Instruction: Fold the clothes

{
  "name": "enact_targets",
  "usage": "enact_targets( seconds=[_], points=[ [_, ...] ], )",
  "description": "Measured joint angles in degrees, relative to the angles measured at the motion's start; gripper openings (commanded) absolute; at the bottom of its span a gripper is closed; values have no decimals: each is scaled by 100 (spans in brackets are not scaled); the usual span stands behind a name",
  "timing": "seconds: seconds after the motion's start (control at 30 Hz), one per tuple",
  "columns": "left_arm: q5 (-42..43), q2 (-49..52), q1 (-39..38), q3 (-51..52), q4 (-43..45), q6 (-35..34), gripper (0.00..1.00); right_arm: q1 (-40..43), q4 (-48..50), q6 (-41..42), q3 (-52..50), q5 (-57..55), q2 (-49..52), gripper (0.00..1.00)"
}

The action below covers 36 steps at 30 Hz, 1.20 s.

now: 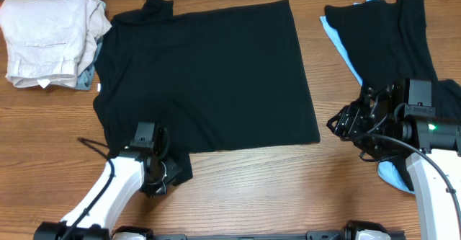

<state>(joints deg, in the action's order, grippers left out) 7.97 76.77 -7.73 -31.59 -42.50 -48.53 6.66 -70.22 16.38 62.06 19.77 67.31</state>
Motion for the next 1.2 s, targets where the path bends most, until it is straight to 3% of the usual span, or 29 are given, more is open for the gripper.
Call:
enact_targets(
  seconds=[0.13, 0.37, 0.77, 1.2],
  points=[
    [-9, 140, 0, -616, -428, 874, 4, 0, 420, 17, -74, 13, 184, 64],
    [-142, 142, 0, -2011, -876, 2315, 4, -59, 1128, 7, -317, 11, 1438, 61],
    [-199, 142, 0, -2022, -953, 2669, 4, -1458, 1884, 1097, -328, -1233, 2463, 60],
    [-461, 142, 0, -2022, -964, 2669, 4, -1467, 2118, 1856, -822, -1766, 2688, 56]
  ],
)
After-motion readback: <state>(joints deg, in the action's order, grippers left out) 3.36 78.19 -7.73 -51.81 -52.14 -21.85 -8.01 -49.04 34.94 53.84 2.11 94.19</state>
